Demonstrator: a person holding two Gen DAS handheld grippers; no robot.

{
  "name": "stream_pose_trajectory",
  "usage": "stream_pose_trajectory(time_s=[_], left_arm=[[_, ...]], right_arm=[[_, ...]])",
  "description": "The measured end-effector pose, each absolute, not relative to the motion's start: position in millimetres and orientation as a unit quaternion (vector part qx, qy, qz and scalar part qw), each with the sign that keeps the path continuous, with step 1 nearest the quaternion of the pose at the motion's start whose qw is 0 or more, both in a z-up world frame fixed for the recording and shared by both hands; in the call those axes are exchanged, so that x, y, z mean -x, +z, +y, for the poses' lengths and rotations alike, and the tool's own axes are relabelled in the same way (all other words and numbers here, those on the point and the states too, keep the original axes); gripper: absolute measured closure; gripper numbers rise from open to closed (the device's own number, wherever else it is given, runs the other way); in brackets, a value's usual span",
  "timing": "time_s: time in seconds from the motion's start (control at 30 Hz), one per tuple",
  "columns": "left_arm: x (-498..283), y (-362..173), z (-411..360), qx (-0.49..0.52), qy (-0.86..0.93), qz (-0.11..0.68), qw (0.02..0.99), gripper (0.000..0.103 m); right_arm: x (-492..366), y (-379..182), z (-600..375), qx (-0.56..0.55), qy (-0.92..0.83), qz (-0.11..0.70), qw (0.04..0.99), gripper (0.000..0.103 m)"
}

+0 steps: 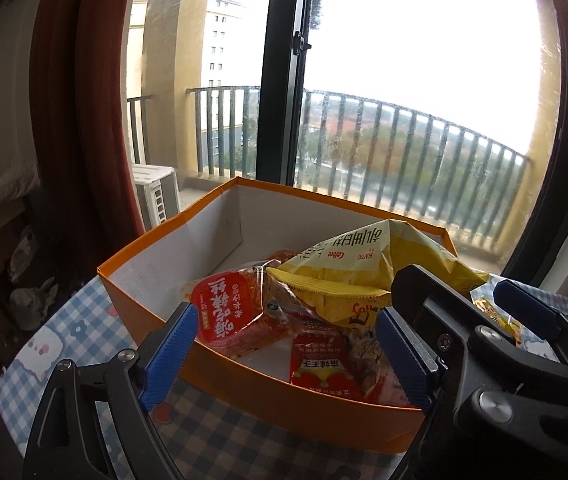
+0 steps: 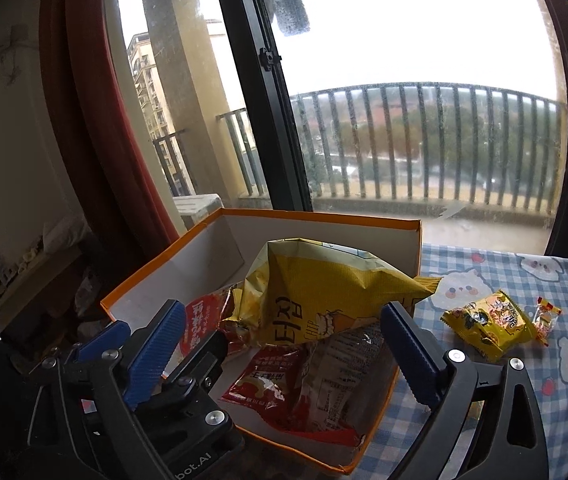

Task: Organize snacks
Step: 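Open the left tool over the box while the right tool releases the chip bag, then withdraw both tools from the box toward the remaining snacks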

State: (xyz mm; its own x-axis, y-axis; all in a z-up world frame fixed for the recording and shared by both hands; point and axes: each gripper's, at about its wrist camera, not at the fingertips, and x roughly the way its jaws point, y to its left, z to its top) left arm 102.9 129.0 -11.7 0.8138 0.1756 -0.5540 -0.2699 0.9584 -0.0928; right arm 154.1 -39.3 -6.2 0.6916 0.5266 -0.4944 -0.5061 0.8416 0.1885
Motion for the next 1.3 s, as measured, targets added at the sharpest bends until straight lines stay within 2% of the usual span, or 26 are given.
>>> stream_pose_trajectory(time_s=[0.8, 1.3], left_arm=[[-67.1, 5.9, 30.5, 0.027, 0.045, 0.248, 0.967, 0.012], [-61.7, -7.4, -36.2, 0.002, -0.003, 0.254, 0.967, 0.012]], right_arm=[[-101.4, 16.2, -141.2, 0.003, 0.218, 0.241, 0.946, 0.002], [-93.9, 4.8, -206.3, 0.015, 0.17, 0.253, 0.952, 0.002]])
